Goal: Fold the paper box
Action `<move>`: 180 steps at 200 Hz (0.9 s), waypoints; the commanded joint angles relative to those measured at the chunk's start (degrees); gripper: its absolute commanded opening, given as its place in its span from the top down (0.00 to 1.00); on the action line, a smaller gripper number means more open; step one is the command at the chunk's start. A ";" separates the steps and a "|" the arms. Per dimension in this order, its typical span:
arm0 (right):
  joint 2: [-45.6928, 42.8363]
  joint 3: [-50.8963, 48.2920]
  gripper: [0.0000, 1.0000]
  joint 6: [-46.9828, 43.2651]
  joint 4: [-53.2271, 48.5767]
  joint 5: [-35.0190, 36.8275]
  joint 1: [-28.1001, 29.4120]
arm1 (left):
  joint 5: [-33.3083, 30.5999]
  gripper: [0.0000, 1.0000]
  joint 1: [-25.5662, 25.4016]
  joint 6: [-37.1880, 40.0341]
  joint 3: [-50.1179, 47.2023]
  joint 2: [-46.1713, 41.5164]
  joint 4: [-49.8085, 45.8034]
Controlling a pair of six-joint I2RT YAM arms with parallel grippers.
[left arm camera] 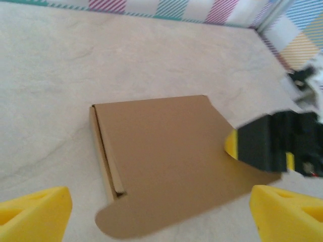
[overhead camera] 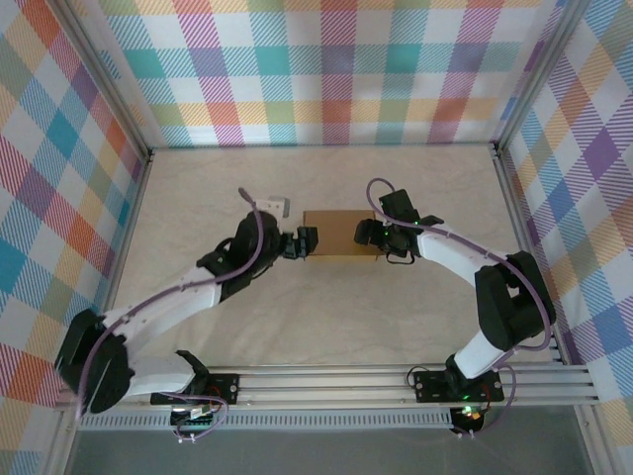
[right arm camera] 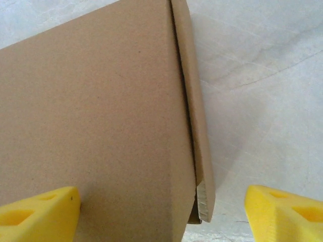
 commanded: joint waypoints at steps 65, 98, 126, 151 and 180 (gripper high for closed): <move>2.24 -0.39 0.19 -2.24 -0.10 -0.15 -0.36 | 11.68 0.31 7.48 -6.08 12.69 24.04 -8.52; 3.78 -1.03 0.21 -2.48 0.17 0.99 -0.36 | 12.10 0.41 7.65 -6.70 11.56 27.42 -6.75; 5.76 -1.27 0.24 -2.79 0.21 1.80 -0.44 | 11.25 0.50 8.25 -8.04 10.61 29.42 -5.82; 7.50 -0.92 0.33 -3.19 -0.13 2.77 -0.45 | 11.53 0.59 8.53 -8.42 10.49 31.02 -5.36; 7.91 -1.21 0.35 -3.51 0.90 3.18 -0.43 | 11.60 0.63 8.54 -8.63 10.55 31.82 -5.56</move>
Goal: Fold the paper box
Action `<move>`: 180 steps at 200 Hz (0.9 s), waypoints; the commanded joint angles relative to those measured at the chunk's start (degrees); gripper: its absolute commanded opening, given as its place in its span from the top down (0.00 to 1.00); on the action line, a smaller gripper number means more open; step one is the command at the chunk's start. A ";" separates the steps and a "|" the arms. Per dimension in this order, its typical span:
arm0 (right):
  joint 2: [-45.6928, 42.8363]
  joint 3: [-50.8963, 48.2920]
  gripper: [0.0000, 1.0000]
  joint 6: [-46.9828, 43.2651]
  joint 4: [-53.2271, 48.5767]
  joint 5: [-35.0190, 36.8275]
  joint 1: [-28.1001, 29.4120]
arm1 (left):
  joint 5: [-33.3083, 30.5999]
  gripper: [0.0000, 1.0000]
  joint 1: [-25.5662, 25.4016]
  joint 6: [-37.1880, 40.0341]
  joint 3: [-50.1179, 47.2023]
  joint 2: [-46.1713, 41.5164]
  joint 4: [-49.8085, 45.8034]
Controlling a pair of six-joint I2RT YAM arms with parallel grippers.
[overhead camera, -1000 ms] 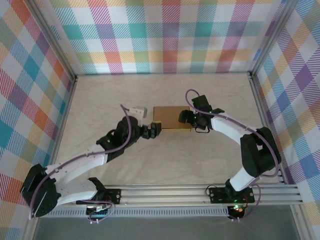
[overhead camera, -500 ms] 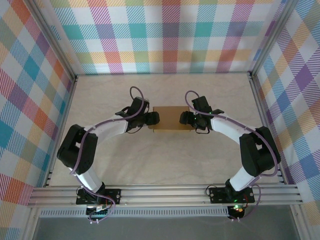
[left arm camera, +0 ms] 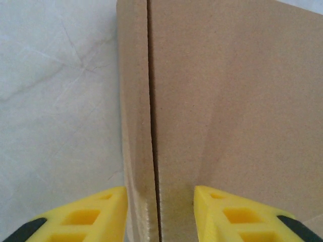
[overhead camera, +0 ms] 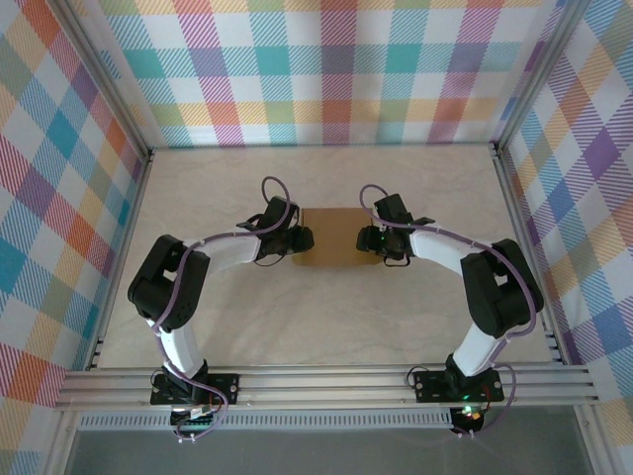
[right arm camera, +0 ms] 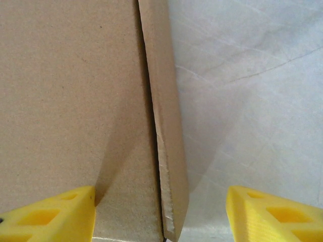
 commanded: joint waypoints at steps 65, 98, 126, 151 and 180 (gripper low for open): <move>-0.12 -1.27 0.31 -2.11 0.67 1.17 -0.73 | 0.12 0.50 1.55 -1.14 -2.36 -2.09 0.47; -5.99 -1.95 0.11 -0.72 3.28 -3.37 -2.14 | 2.91 0.50 4.21 -1.90 -1.47 -4.09 0.53; -8.99 -3.16 0.08 1.78 5.76 -6.65 -3.27 | 6.34 0.43 6.00 -2.19 -0.16 -2.34 1.23; -9.34 -5.31 0.08 4.54 8.99 -10.89 -5.35 | 8.46 0.43 7.59 -2.70 0.47 -0.04 2.23; -8.82 -7.57 0.09 6.87 12.01 -14.31 -7.18 | 11.13 0.54 9.07 -3.33 0.86 2.16 3.05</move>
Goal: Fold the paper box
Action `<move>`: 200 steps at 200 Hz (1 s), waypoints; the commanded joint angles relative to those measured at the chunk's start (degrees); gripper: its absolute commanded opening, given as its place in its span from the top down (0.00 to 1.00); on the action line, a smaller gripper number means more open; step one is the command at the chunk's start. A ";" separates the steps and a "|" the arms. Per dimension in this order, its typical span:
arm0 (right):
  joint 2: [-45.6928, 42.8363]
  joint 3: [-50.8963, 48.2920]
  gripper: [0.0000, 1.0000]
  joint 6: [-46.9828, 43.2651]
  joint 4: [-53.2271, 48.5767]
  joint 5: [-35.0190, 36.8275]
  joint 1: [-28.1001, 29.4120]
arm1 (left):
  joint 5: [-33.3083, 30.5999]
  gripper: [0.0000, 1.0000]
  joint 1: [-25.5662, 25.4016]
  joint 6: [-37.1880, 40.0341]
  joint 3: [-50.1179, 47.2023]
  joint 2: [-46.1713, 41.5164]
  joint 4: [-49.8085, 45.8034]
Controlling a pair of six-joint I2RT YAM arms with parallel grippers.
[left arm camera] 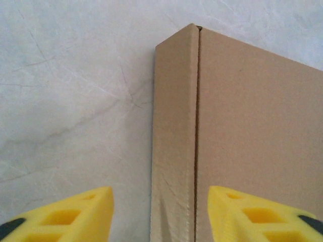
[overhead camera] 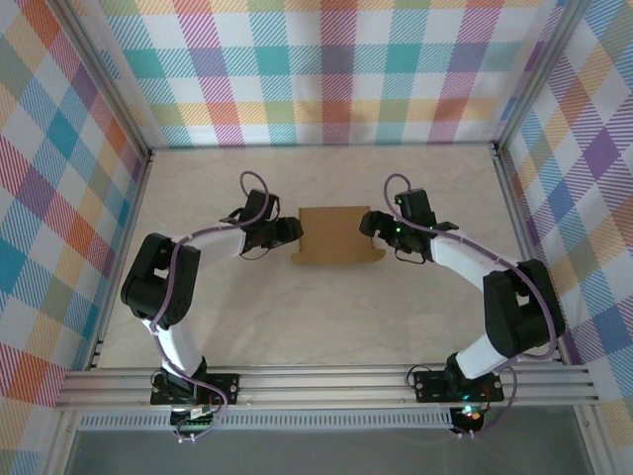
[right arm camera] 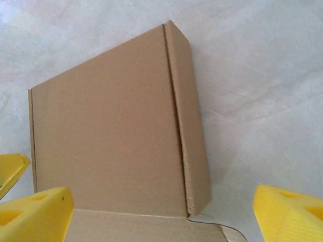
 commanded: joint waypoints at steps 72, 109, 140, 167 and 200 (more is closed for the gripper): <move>2.90 -1.14 0.09 3.14 3.53 -7.50 -1.81 | 2.84 0.51 2.27 -0.67 -1.62 -0.38 3.29; 2.81 -1.49 0.09 3.04 3.89 -7.31 -1.80 | 2.98 0.47 1.94 0.43 -0.83 -2.99 2.71; 2.81 -1.73 0.09 3.24 4.18 -7.58 -1.76 | 4.10 0.46 1.21 -1.26 -0.35 0.37 4.53; 2.37 -2.10 0.09 2.90 3.88 -7.40 -1.90 | 6.51 0.48 1.21 -2.07 0.62 3.82 4.87; 2.42 -2.30 0.09 2.88 4.17 -7.49 -1.84 | 7.65 0.52 1.21 -2.21 1.07 5.81 4.85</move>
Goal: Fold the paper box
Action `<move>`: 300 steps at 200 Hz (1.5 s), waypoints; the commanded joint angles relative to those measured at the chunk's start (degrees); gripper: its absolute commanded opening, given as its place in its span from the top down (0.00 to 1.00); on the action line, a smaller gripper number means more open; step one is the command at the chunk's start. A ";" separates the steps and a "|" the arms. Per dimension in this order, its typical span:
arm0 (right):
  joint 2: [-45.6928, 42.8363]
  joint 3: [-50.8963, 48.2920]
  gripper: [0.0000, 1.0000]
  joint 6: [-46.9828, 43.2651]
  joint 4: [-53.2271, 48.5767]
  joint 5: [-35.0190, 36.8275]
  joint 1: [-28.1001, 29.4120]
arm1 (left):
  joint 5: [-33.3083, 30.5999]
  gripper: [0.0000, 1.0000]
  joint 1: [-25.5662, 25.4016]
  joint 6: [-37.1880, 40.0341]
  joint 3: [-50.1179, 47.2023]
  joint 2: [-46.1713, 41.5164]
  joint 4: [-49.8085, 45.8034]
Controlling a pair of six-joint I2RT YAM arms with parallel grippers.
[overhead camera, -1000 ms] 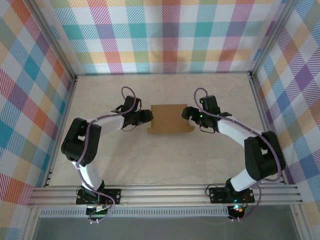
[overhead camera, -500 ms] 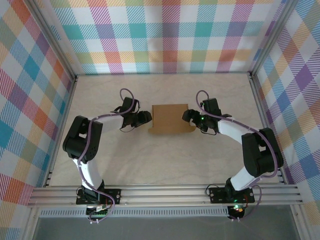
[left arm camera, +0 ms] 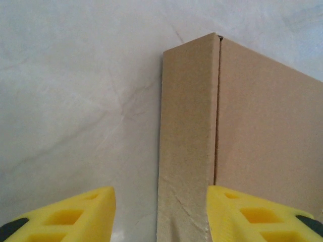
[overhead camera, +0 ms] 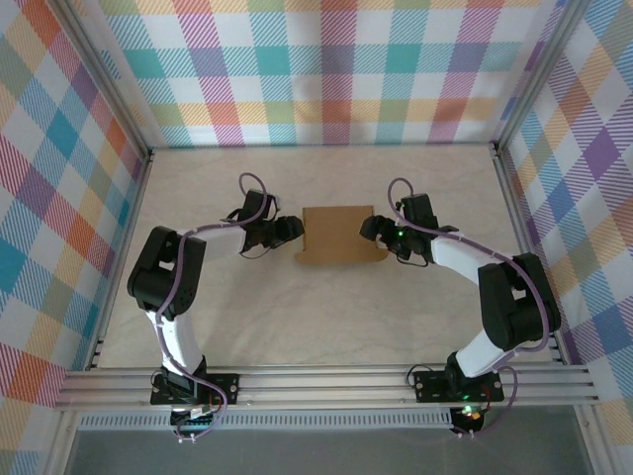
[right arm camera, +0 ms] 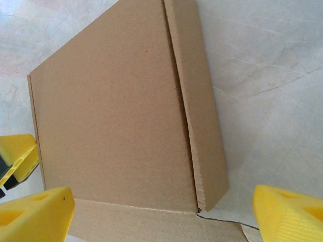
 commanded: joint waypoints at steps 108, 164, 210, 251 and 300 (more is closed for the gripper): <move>0.23 0.24 0.10 0.35 1.11 -1.06 -0.42 | -1.16 0.46 -1.52 2.79 2.24 -3.05 -5.37; 0.23 -0.20 0.10 0.46 1.11 -1.24 -0.65 | 0.37 0.37 -2.34 1.23 2.64 0.04 -3.39; -0.08 -0.54 0.09 0.61 1.33 -1.33 -0.98 | -0.09 0.55 -1.91 1.68 2.04 1.28 -3.67; -0.85 -1.24 0.09 0.79 2.19 -2.02 -1.41 | 1.36 0.63 -0.90 0.88 -1.81 1.37 -1.24; 0.52 -2.13 0.09 2.66 6.31 -6.72 -3.10 | 6.50 0.74 2.60 -2.26 -5.98 2.11 4.42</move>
